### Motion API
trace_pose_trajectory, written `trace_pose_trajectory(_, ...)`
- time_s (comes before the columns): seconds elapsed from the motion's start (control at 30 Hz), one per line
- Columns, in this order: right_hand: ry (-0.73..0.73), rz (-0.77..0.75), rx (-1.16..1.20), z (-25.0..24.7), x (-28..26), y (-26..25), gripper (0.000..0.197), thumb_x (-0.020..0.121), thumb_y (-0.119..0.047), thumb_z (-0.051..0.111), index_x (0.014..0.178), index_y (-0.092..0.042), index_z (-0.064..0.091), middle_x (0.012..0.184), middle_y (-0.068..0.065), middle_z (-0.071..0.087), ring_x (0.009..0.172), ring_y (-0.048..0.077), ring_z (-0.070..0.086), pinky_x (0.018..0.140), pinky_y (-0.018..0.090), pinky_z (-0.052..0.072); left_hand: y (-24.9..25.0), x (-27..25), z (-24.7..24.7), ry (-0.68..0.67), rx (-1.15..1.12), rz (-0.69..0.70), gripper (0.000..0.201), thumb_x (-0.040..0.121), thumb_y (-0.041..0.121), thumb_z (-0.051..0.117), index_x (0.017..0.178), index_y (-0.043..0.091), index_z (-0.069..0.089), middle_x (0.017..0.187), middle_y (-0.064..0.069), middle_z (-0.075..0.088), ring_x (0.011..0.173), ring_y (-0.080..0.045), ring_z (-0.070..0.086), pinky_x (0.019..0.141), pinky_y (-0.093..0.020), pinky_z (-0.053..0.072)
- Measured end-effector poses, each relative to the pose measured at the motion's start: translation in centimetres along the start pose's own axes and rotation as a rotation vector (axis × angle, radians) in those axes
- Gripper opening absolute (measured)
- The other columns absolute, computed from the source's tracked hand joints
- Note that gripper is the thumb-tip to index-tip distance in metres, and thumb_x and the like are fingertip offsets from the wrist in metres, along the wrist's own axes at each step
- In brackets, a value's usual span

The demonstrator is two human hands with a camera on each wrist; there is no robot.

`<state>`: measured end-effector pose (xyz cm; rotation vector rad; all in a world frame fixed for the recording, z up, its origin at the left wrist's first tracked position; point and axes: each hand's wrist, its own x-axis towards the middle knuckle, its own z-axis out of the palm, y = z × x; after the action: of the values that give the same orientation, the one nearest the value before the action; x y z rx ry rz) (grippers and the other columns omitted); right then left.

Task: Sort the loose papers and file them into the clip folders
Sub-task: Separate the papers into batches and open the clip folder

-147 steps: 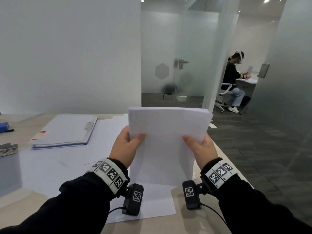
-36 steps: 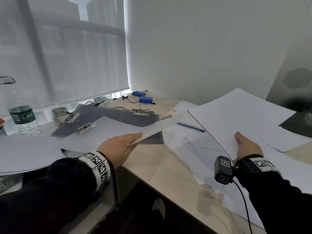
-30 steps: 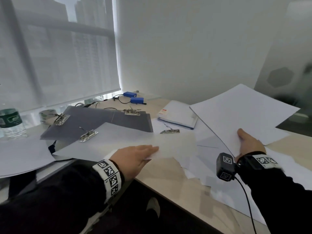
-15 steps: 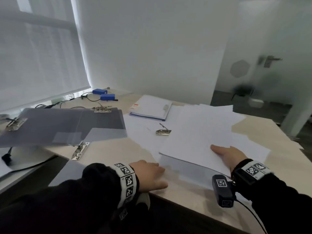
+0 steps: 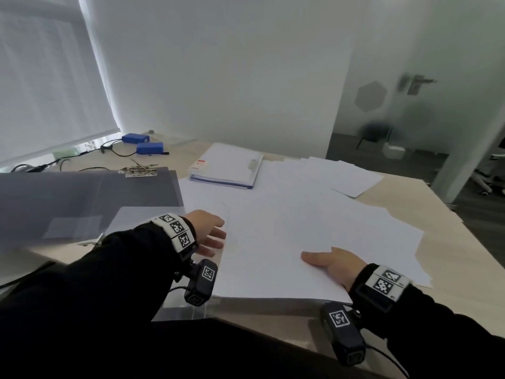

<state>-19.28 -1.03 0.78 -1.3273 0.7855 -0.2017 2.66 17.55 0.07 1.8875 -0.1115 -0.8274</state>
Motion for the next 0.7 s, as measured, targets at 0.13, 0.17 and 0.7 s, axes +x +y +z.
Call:
trace_pose_trajectory(0.13, -0.097, 0.061, -0.072, -0.3, 2.9, 1.6, 0.020, 0.085, -0.006, 0.071, 0.095, 0.010, 0.064, 0.076, 0.011, 0.076, 0.067, 0.028, 0.072, 0.064, 0.031, 0.059, 0.0, 1.8, 0.3, -0.042, -0.031, -0.005, 0.014, 0.098, 0.018, 0.057, 0.098, 0.005, 0.062, 0.082, -0.007, 0.069, 0.059, -0.024, 0.065, 0.061, -0.034, 0.055)
trace_pose_trajectory(0.17, -0.103, 0.072, -0.096, -0.4, 3.5, 2.1, 0.035, 0.081, -0.010, 0.076, 0.108, 0.008, 0.063, 0.088, 0.014, 0.076, 0.077, 0.031, 0.073, 0.074, 0.038, 0.059, -0.3, 2.2, 0.3, -0.051, -0.025, -0.004, 0.011, 0.097, 0.016, 0.058, 0.098, 0.006, 0.062, 0.081, -0.007, 0.069, 0.059, -0.025, 0.065, 0.058, -0.034, 0.056)
trace_pose_trajectory(0.7, -0.089, 0.246, -0.417, -1.4, 7.4, -0.4, 0.024, 0.094, -0.024, 0.059, 0.102, -0.002, 0.062, 0.080, 0.017, 0.065, 0.061, 0.030, 0.062, 0.052, 0.035, 0.054, -2.9, 5.1, -0.7, -0.132, -0.016, 0.043, 0.019, 0.091, -0.004, 0.060, 0.103, 0.012, 0.058, 0.058, -0.005, 0.066, 0.042, -0.014, 0.056, 0.041, -0.021, 0.048)
